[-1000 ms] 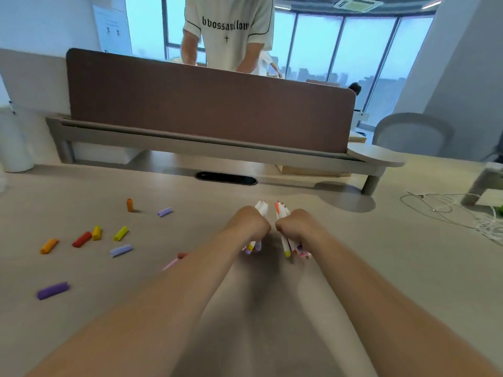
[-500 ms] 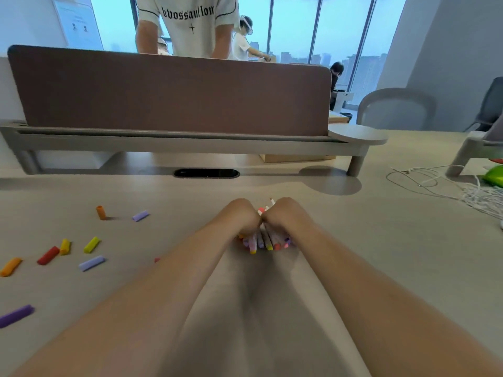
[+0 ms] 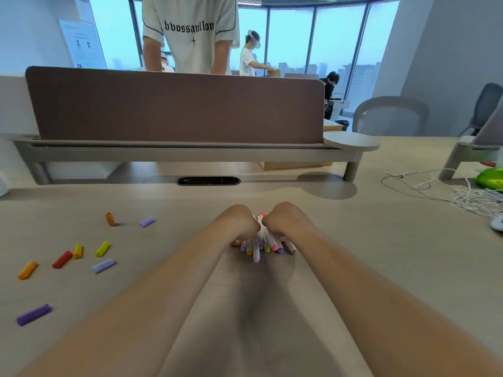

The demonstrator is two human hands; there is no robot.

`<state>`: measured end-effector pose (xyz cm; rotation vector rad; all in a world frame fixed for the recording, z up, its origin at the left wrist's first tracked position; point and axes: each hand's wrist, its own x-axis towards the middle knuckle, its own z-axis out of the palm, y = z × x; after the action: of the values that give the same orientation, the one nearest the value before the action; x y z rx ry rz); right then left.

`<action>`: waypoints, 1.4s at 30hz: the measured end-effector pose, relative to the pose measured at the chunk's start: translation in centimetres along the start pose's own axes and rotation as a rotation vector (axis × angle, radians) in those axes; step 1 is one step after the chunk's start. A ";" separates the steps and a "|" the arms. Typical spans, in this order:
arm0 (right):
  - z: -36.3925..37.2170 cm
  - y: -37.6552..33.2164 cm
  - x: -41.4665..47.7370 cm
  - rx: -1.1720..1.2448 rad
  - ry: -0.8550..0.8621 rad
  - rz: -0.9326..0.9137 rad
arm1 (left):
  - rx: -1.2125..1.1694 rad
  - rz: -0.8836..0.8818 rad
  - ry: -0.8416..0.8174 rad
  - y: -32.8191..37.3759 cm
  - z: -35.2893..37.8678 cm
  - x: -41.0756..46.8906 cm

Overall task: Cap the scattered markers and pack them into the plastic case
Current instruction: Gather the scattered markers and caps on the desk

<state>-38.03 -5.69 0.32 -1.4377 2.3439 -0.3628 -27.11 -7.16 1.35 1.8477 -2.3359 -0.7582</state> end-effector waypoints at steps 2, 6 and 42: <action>-0.1 0.1 -0.4 -0.025 -0.012 0.001 | 0.034 0.007 -0.008 0.1 -0.1 -0.5; -0.4 0.6 -0.9 -0.038 0.002 0.012 | 0.028 0.028 0.006 -0.1 -0.3 -1.5; 7.9 -9.8 -8.9 -0.337 -0.139 -0.546 | 0.027 -0.081 0.172 -17.8 -1.9 -8.6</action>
<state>-23.11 -2.35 -1.37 -2.1855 1.9346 0.0046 -8.13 -2.63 -2.26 1.9438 -2.1895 -0.5529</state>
